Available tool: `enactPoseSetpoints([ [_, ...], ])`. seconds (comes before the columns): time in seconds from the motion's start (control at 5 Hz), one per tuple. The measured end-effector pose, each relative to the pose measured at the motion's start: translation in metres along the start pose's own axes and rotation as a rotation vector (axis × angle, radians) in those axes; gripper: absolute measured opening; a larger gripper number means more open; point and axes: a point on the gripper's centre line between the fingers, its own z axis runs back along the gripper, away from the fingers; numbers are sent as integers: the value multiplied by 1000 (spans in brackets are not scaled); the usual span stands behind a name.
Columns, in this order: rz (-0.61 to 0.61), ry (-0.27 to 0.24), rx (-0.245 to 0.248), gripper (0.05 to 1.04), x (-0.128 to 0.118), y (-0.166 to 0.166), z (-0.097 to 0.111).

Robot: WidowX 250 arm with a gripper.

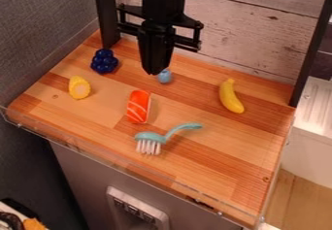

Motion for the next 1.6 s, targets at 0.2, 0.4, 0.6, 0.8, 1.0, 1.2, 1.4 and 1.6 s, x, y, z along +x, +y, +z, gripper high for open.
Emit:
enactPoseSetpoints([
  [0.2,120,-10,-6,64,12,-7,0],
  [0.4,304,-59,-3,101,35,-23,5],
  [0.6,519,-107,-6,265,58,-41,11],
  [0.8,750,-130,-10,537,77,-57,14],
  [1.0,987,-145,-12,840,93,-69,16],
  [1.2,1152,-140,-7,1001,104,-73,15],
  [1.4,1171,-126,4,998,109,-77,13],
  [1.6,1057,-106,14,998,110,-86,10],
])
